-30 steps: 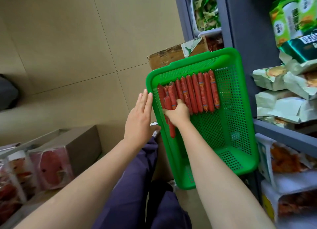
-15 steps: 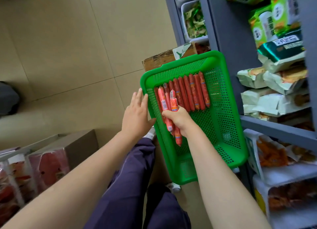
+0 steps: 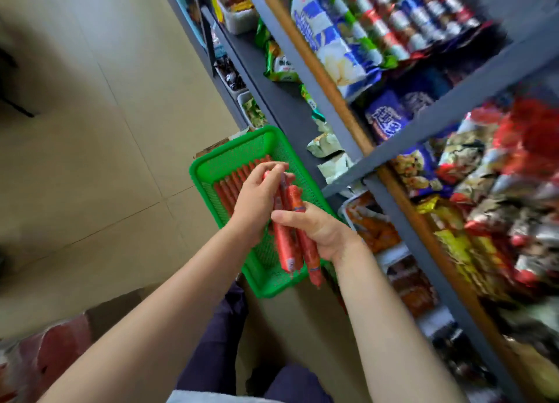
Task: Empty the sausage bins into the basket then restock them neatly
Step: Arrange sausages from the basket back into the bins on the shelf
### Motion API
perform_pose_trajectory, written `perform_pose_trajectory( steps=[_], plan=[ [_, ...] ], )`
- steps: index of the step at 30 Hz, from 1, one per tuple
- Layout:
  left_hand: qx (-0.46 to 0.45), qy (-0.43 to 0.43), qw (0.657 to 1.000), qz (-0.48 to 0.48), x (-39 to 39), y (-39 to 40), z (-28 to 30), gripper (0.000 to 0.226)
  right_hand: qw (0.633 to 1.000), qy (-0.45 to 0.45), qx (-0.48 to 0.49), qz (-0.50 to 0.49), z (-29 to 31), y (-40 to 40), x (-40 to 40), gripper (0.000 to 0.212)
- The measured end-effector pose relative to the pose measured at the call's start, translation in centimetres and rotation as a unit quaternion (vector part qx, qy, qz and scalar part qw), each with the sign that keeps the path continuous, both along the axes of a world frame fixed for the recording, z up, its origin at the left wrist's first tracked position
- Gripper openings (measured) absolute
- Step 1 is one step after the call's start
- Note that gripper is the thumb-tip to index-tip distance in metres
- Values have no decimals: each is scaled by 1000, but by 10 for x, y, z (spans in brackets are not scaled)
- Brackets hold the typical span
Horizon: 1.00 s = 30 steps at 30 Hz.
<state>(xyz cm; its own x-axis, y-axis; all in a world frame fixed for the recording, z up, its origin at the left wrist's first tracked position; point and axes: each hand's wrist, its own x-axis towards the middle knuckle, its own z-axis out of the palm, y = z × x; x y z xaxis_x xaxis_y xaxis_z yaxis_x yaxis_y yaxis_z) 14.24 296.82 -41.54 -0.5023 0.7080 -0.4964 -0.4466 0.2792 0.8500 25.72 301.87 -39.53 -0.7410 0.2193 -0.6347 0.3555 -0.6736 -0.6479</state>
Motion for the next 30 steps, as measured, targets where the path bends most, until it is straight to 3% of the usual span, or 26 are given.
perform_pose_trajectory(
  steps=[6, 10, 13, 18, 20, 23, 25, 28, 30],
  plan=[
    [74, 48, 995, -49, 130, -35, 96, 22, 995, 5, 75, -59, 90, -44, 130, 24],
    [195, 130, 964, -125, 205, -51, 164, 28, 971, -25, 222, -86, 164, -67, 220, 37],
    [274, 201, 927, -161, 260, -57, 217, 30, 929, -59, 353, -92, 229, -81, 290, 27],
    [358, 312, 862, -176, 346, -60, 279, 17, 821, -140, 520, -190, 310, -111, 401, 52],
    [395, 379, 818, -177, 374, -58, 293, 22, 775, -179, 568, -213, 338, -123, 436, 54],
    [454, 535, 686, -192, 414, -42, 309, 36, 671, -282, 656, -199, 376, -129, 477, 50],
    [434, 636, 606, -202, 438, -32, 314, 41, 598, -381, 686, -163, 391, -122, 499, 50],
    [339, 704, 567, -262, 458, -17, 300, 55, 570, -457, 668, -141, 399, -104, 522, 50],
    [305, 719, 555, -287, 457, -11, 287, 58, 577, -469, 657, -126, 397, -87, 529, 63]
  ],
)
